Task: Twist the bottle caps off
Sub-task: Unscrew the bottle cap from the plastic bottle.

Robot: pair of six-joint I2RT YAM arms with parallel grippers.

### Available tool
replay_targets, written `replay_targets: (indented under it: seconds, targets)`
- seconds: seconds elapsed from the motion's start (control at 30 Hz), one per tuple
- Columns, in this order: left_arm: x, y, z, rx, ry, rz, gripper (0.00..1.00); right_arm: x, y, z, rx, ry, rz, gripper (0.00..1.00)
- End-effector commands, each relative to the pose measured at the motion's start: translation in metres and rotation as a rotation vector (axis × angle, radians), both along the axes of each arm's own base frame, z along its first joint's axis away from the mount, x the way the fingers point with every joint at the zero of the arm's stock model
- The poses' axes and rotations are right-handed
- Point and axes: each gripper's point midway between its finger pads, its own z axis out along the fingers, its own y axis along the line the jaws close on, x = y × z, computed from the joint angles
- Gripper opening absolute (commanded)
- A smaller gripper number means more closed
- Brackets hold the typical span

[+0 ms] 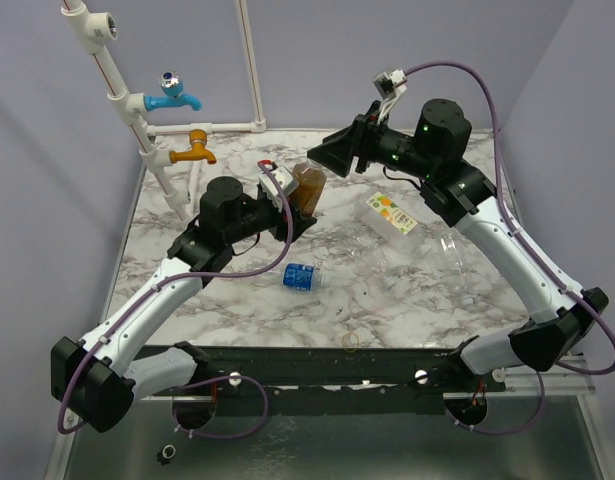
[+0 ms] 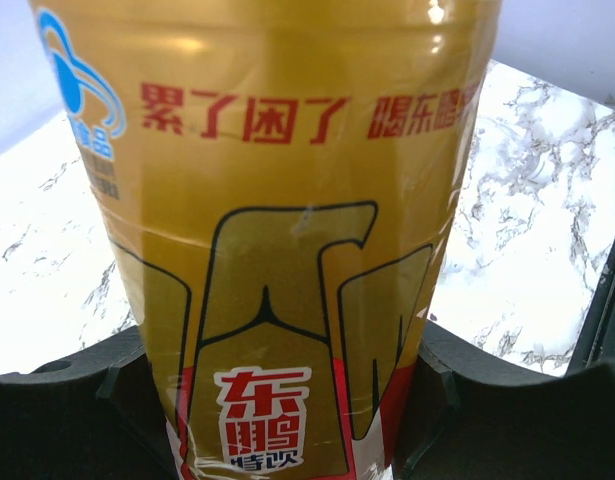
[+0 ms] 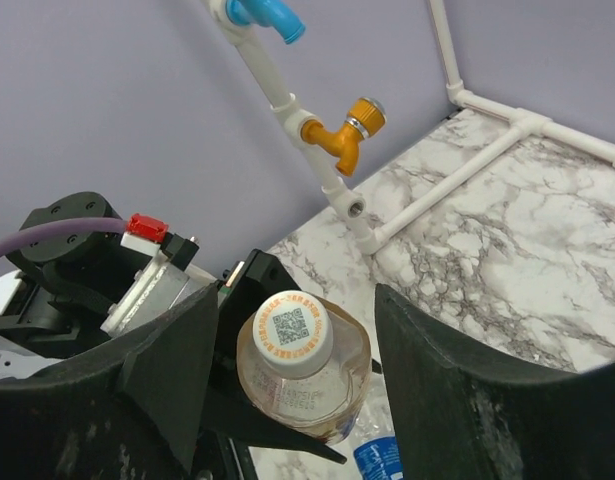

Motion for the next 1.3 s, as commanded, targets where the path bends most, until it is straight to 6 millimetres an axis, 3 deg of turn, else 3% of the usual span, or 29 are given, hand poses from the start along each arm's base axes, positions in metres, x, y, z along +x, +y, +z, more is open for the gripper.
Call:
replay_targets:
  seconds: [0.0, 0.17, 0.33, 0.47, 0.67, 0.9, 1.03, 1.27]
  targets:
    - [0.010, 0.003, 0.002, 0.005, -0.032, 0.042, 0.00, 0.001, 0.011, -0.014, 0.003, 0.036, 0.051, 0.64]
    - [0.010, 0.003, 0.002, 0.001, -0.029, 0.043, 0.00, 0.006, 0.015, -0.023, -0.009, 0.054, 0.055, 0.54]
    - [0.011, 0.003, 0.002, 0.000, -0.027, 0.045, 0.00, 0.007, 0.015, -0.025, -0.014, 0.049, 0.052, 0.28]
    - [0.004, 0.000, 0.004, -0.014, -0.020, 0.011, 0.00, 0.000, 0.010, -0.013, -0.017, -0.013, 0.062, 0.16]
    - [-0.029, -0.013, 0.013, -0.078, 0.030, -0.143, 0.00, -0.055, 0.001, 0.023, 0.010, -0.238, 0.252, 0.13]
    - [-0.073, -0.025, 0.025, -0.147, 0.148, -0.357, 0.01, -0.119, -0.014, 0.044, 0.036, -0.417, 0.489, 0.08]
    - [-0.086, -0.026, 0.022, -0.144, 0.189, -0.425, 0.01, -0.138, -0.019, 0.047, 0.040, -0.449, 0.569, 0.07]
    - [-0.092, -0.025, 0.010, -0.116, 0.199, -0.453, 0.00, -0.158, -0.026, 0.046, 0.032, -0.457, 0.659, 0.07]
